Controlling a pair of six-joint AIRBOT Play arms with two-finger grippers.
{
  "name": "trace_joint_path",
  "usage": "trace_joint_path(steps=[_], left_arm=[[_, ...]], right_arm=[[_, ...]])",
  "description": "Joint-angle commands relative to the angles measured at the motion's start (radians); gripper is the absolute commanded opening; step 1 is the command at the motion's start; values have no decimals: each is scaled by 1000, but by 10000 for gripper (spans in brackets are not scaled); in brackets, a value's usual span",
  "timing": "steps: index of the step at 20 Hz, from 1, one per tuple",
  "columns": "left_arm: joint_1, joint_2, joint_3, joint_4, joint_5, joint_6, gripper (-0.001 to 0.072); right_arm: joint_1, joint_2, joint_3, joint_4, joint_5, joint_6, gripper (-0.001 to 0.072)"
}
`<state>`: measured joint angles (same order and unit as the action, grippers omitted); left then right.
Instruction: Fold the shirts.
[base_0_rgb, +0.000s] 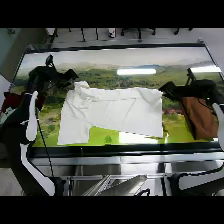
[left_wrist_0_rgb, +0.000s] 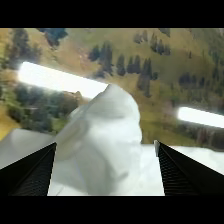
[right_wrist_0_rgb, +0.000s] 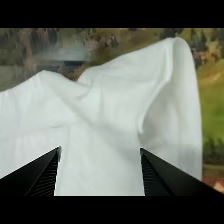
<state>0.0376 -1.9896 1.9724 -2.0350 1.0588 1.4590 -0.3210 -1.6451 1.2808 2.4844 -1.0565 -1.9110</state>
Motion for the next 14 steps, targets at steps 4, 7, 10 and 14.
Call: trace_joint_path(steps=[4, 7, 10, 14], left_arm=[[212, 95, -144, -1, 371, 254, 450], [260, 128, -360, -3, 347, 310, 450], [288, 127, -456, -3, 284, 341, 450], [278, 127, -486, -51, 217, 382, 449]], right_arm=[[-229, 64, -142, -58, -381, -29, 544], [-244, 118, -343, -82, -397, -60, 475], [-244, 159, -467, -175, -378, -64, 476], [-244, 176, -503, -195, -356, -77, 477]])
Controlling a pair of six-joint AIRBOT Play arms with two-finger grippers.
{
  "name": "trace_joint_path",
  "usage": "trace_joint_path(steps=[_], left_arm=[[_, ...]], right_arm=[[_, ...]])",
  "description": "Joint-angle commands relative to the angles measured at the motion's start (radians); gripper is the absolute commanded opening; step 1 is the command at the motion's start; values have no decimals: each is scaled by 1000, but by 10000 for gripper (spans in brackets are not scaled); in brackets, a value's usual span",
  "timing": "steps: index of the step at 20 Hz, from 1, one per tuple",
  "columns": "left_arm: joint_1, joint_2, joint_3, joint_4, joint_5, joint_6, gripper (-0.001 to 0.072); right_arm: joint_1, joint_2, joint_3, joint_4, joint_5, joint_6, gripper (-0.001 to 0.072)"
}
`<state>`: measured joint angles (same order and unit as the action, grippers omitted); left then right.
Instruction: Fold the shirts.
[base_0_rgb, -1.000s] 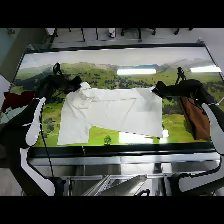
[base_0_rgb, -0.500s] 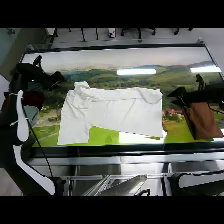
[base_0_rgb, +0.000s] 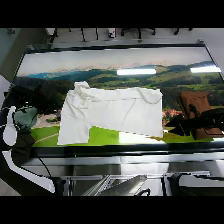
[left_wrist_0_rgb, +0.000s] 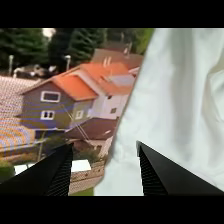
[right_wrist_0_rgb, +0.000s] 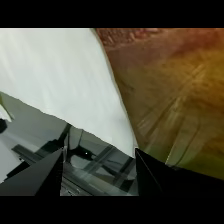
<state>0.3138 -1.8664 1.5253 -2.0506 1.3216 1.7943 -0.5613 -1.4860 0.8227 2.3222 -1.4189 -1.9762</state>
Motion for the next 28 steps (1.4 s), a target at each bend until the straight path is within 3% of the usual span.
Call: trace_joint_path(steps=[1, 7, 9, 15, 19, 20, 21, 23, 25, 28], left_arm=[[-10, 3, -39, -55, -53, 64, 449], [-90, -62, -5, -71, -4, 76, 430], [-103, -94, 46, -70, 53, 76, 41], [-103, -108, 145, -69, 102, 73, 19], [-103, -108, 151, -71, 102, 74, 19], [-103, -108, 151, -72, 111, 74, 19], [-103, -108, 151, -73, 120, 73, 19], [-111, -107, 151, -130, 127, 31, 19], [-140, -74, 150, -207, 175, 32, 18], [-190, 115, 151, -315, 214, 58, 18]], right_arm=[[-3, 18, -45, -33, 10, -12, 477], [-2, 9, -45, -33, 36, -41, 477], [-2, 4, -45, -33, 39, -40, 476], [16, -39, -45, -64, 119, -44, 476], [130, -100, -45, -58, 154, -53, 474], [163, -104, -45, -47, 156, -63, 449], [195, -103, -45, -18, 161, -87, 280], [238, -103, -38, 105, 163, -161, 43], [267, -76, -3, 226, 147, -201, 19], [272, 113, 171, 249, 62, -159, 19]])
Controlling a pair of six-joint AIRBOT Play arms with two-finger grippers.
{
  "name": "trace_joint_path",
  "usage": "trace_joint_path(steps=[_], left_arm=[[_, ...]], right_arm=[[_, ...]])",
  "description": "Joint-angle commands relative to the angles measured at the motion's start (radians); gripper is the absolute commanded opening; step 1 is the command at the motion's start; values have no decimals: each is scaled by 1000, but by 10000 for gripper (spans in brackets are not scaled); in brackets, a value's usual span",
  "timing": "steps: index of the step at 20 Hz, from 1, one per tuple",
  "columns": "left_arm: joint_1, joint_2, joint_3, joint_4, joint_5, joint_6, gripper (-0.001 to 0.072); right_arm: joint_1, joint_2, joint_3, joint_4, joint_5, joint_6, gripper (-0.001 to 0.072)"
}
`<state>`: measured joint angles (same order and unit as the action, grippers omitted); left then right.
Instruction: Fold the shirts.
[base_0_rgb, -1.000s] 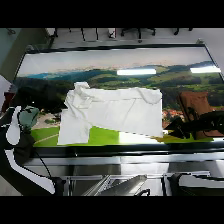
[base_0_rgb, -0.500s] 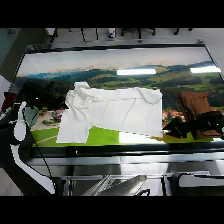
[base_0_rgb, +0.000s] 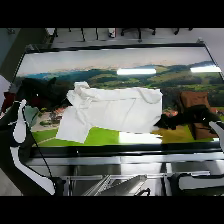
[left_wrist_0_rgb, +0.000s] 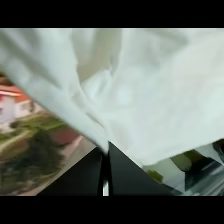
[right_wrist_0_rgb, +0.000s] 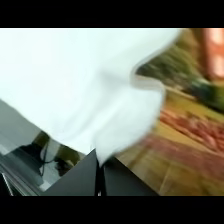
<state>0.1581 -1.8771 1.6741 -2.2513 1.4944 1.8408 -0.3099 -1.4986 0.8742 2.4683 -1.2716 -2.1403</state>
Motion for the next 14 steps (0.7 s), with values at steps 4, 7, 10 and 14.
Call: trace_joint_path(steps=[4, 7, 10, 14], left_arm=[[-29, 582, 3, -282, -117, 10, 18], [-31, 930, 3, -279, -330, 10, 19], [-29, 1221, 3, -154, -593, 4, 19], [-31, 1387, 3, 138, -767, -202, 18]], right_arm=[[-25, 485, 510, 110, -61, 111, 19], [-29, 692, 779, 89, 60, 129, 19], [-30, 816, 932, -5, 210, 152, 20], [-29, 860, 999, -88, 258, 239, 19]])
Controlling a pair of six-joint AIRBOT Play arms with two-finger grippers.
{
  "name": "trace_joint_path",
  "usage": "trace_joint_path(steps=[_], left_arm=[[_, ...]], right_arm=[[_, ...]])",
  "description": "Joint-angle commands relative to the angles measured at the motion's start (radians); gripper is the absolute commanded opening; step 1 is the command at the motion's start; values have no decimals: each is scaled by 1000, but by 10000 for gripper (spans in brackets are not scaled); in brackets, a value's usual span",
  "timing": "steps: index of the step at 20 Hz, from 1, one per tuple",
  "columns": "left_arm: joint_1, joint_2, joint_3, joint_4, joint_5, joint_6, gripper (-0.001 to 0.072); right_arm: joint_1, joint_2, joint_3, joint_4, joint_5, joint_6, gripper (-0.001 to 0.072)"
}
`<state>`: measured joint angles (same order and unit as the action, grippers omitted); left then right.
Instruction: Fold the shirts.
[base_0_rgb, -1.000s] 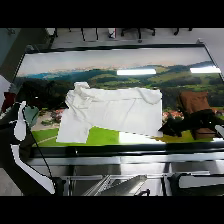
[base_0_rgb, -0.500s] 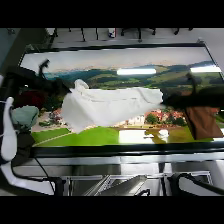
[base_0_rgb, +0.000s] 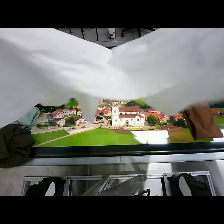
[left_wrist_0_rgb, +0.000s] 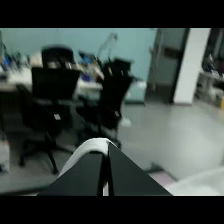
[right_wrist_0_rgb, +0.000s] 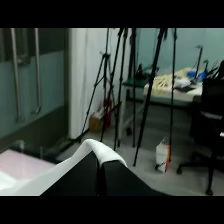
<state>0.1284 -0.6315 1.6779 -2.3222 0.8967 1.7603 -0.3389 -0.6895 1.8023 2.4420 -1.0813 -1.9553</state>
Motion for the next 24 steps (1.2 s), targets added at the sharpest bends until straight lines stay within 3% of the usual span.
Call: trace_joint_path(steps=[1, 4, 6, 9, 12, 15, 17, 20, 24], left_arm=[[-1, 143, -1, 255, -142, -157, 18], [-1, 43, -1, 243, 71, -192, 18], [-1, -84, -14, 153, 235, -190, 18], [-1, -259, -130, 64, 319, -163, 17], [15, -413, -326, 81, 272, -119, 17], [34, -613, -454, 78, 121, -72, 17], [33, -802, -404, 76, 58, -58, 17], [32, -1064, -175, 71, 76, -63, 18], [32, -1269, 144, 71, 83, -107, 17]], right_arm=[[0, 46, 71, -61, 53, 71, 19], [0, -10, 68, -60, -65, 91, 18], [0, -68, 25, -60, -145, 117, 18], [34, -139, -231, -58, -169, 105, 18], [89, -194, -618, -78, -15, 51, 18], [95, -351, -877, -83, 221, 16, 17], [92, -548, -863, -62, 291, 5, 17], [61, -814, -713, 59, 284, -35, 17], [34, -985, -489, 53, 232, -33, 17]])
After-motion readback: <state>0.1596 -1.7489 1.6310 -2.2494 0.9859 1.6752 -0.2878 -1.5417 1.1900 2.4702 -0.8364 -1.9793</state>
